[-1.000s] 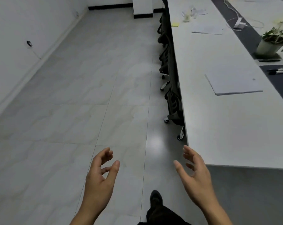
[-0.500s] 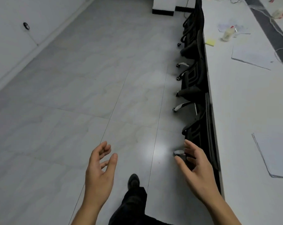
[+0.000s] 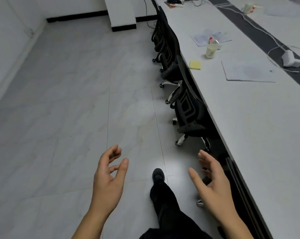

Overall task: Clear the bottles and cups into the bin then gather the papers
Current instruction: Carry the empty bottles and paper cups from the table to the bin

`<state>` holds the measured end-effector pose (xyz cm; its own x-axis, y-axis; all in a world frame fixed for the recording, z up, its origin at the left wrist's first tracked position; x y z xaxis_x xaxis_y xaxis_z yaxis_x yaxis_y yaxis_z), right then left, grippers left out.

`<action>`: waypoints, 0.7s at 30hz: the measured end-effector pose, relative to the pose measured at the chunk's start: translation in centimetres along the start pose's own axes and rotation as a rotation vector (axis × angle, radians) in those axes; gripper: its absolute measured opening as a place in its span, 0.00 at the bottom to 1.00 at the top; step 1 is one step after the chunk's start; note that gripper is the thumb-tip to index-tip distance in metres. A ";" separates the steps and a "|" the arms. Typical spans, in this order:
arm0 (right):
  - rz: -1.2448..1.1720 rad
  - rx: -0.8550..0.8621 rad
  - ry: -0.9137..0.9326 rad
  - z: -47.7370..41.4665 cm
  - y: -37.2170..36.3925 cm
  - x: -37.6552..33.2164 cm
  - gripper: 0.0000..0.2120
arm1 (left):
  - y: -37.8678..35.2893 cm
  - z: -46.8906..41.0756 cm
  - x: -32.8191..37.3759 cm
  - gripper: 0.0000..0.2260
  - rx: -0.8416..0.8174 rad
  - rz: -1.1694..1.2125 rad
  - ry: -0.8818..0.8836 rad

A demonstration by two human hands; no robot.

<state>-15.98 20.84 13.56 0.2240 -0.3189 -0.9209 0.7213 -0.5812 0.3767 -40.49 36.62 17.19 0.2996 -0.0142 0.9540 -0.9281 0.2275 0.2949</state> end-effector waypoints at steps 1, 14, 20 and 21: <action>0.000 0.002 0.003 -3.0 -1.2 -0.2 0.27 | -0.6 -3.1 -0.1 0.18 -0.007 -0.007 0.003; 0.076 -0.147 0.075 -38.5 -15.4 -12.1 0.25 | 0.0 -37.8 3.3 0.19 0.123 0.050 0.098; 0.111 0.013 -0.036 -52.8 -18.6 -11.9 0.26 | -4.8 -56.3 2.0 0.17 -0.033 0.059 0.143; 0.116 0.053 -0.065 -54.8 -18.5 -12.0 0.26 | -5.9 -59.6 2.6 0.17 -0.079 0.055 0.135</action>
<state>3.94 76.46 12.22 0.2598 -0.4330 -0.8631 0.6573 -0.5755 0.4865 -21.08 93.30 14.65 0.2809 0.1304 0.9508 -0.9251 0.3005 0.2321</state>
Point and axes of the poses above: each hand's wrist, its own z-axis away from the middle knuckle, its own y-axis out of the back of the hand, x = y × z, the point moved 6 cm from there along -z, towards the middle knuckle, and after that the axes turned 2 degrees about z, right-handed, at the moved point
